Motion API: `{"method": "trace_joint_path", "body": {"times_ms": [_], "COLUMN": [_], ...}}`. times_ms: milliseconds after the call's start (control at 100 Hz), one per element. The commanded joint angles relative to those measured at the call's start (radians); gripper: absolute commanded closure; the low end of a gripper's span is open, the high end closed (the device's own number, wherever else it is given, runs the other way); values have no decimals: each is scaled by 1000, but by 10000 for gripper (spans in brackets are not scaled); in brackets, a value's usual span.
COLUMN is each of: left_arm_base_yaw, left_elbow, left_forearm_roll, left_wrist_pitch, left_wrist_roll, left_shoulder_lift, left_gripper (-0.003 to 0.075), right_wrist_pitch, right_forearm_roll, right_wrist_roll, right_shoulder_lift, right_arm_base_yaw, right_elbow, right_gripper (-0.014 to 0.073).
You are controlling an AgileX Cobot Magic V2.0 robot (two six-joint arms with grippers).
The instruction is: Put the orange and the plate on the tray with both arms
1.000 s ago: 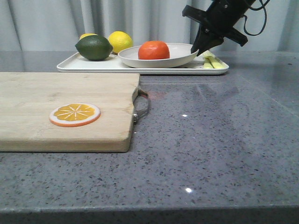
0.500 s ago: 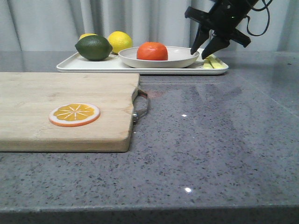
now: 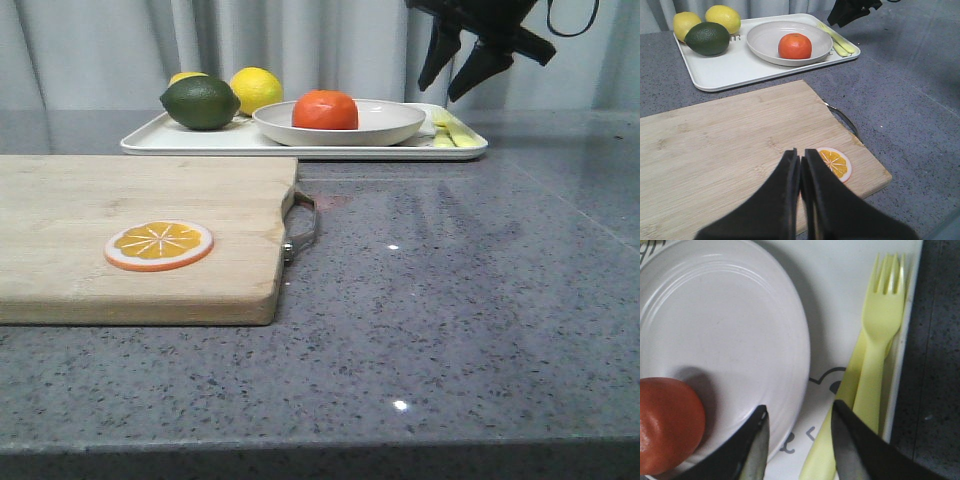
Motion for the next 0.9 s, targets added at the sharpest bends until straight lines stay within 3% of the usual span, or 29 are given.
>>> {"method": "trace_joint_path", "body": {"times_ms": [0, 280, 890], "left_arm_base_yaw": [2, 2, 2], "left_elbow": [-27, -27, -27], "left_forearm_roll": [-5, -5, -5], "left_wrist_pitch": [-82, -82, -82], "left_wrist_roll": [-6, -6, -6], "left_shoulder_lift": [6, 6, 6], "left_gripper": [739, 739, 739], "right_wrist_pitch": [37, 92, 92], "right_forearm_roll": [4, 4, -24], "right_wrist_roll": [-14, -14, -17], "right_shoulder_lift": [-102, -188, -508], "right_arm_base_yaw": [-8, -8, -5], "right_elbow": [-37, -31, 207], "right_gripper": [345, 669, 659]}}
